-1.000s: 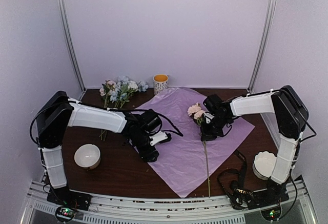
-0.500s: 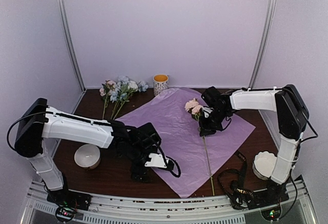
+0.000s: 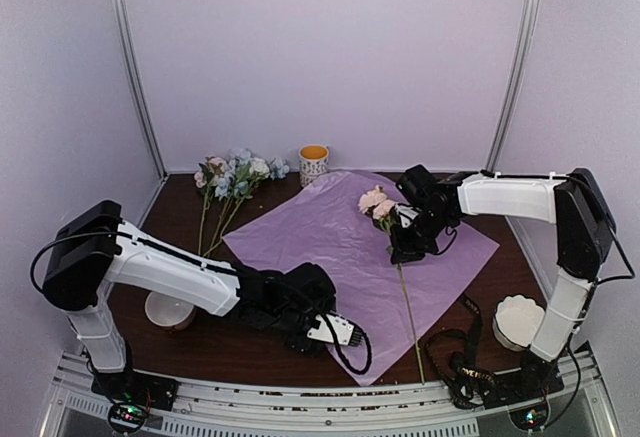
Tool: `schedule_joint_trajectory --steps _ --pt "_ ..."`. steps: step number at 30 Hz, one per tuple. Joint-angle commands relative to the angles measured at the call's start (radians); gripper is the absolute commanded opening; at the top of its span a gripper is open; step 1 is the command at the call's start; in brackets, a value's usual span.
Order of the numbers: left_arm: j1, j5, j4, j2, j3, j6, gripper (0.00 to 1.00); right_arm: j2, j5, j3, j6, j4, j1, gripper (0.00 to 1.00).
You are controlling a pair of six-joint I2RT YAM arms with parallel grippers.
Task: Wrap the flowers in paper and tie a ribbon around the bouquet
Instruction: Adjust the flattened wrapping paper at the center of the board, then place the fake flower on the flattened wrapping paper.
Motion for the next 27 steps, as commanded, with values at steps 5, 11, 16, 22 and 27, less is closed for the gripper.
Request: schedule_joint_trajectory --steps 5,11,16,22,27 --pt "0.006 -0.001 0.048 0.050 0.002 0.025 0.24 -0.020 0.021 -0.018 -0.024 0.017 0.002 0.02" --pt "0.007 0.035 -0.005 -0.005 0.035 -0.012 0.00 -0.047 0.017 0.005 -0.028 -0.006 0.001 0.02" --pt "0.007 0.220 -0.130 -0.116 0.036 -0.006 0.00 -0.099 0.000 0.122 -0.032 -0.054 -0.002 0.01" --pt "0.007 0.300 -0.171 -0.173 0.034 -0.025 0.00 -0.123 -0.026 0.240 0.005 -0.040 -0.022 0.01" --pt "0.007 0.312 -0.223 -0.143 0.065 0.002 0.00 -0.064 -0.116 0.338 0.036 -0.022 -0.027 0.01"
